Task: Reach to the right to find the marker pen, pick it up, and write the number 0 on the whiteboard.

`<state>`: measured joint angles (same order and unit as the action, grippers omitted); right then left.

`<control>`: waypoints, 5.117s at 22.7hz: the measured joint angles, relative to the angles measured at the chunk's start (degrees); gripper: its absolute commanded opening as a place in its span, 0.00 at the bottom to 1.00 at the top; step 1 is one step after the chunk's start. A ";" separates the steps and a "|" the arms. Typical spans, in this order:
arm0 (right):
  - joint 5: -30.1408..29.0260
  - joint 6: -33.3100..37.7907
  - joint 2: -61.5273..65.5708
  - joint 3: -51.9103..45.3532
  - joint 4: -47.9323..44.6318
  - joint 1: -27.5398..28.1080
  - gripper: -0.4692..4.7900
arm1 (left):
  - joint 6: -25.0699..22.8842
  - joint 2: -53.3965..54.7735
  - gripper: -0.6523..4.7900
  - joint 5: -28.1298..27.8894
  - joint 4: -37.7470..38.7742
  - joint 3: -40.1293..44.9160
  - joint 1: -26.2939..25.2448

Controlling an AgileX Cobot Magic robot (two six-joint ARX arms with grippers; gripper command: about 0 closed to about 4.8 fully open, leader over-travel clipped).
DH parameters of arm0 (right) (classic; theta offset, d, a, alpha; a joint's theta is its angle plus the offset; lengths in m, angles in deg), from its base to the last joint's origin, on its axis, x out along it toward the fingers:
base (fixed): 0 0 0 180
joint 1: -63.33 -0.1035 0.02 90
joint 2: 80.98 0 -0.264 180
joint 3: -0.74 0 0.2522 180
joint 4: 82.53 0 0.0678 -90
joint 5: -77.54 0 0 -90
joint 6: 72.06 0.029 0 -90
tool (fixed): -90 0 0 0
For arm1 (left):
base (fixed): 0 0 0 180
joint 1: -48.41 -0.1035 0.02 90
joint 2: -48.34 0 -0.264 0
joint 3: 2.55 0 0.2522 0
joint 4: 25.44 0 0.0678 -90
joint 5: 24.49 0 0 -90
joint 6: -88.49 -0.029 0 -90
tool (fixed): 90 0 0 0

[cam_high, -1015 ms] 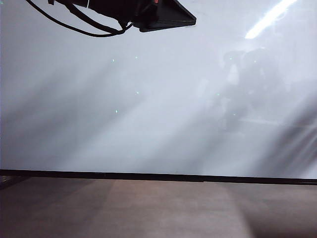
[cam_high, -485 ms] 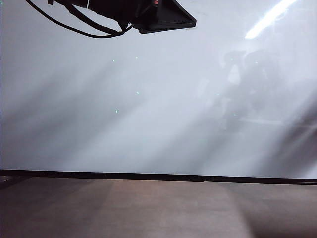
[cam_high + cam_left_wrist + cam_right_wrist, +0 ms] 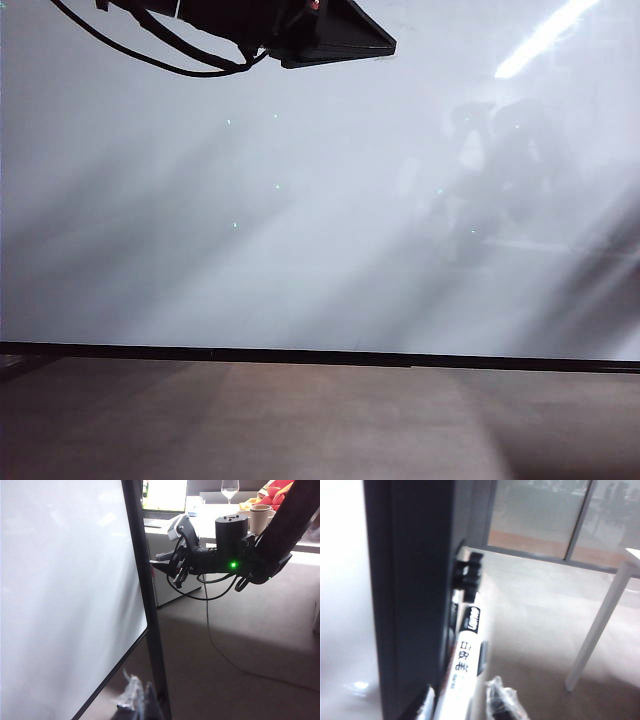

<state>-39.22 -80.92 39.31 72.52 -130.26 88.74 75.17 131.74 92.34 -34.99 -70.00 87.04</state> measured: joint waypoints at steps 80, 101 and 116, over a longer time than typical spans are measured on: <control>32.72 -5.20 -37.07 25.66 64.67 -44.37 0.09 | 2.89 -8.07 0.11 -30.71 35.23 -25.99 -1.33; 36.63 -7.65 -40.17 25.66 69.05 -42.12 0.09 | 2.89 -8.04 0.11 -29.99 37.55 -25.99 -1.29; 35.01 -7.63 -42.51 25.18 76.11 -43.76 0.09 | 2.89 -8.07 0.11 -29.42 38.93 -25.99 -1.29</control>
<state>-4.21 -88.55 -3.20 97.70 -54.15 44.98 78.06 123.67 62.92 3.94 -95.99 85.75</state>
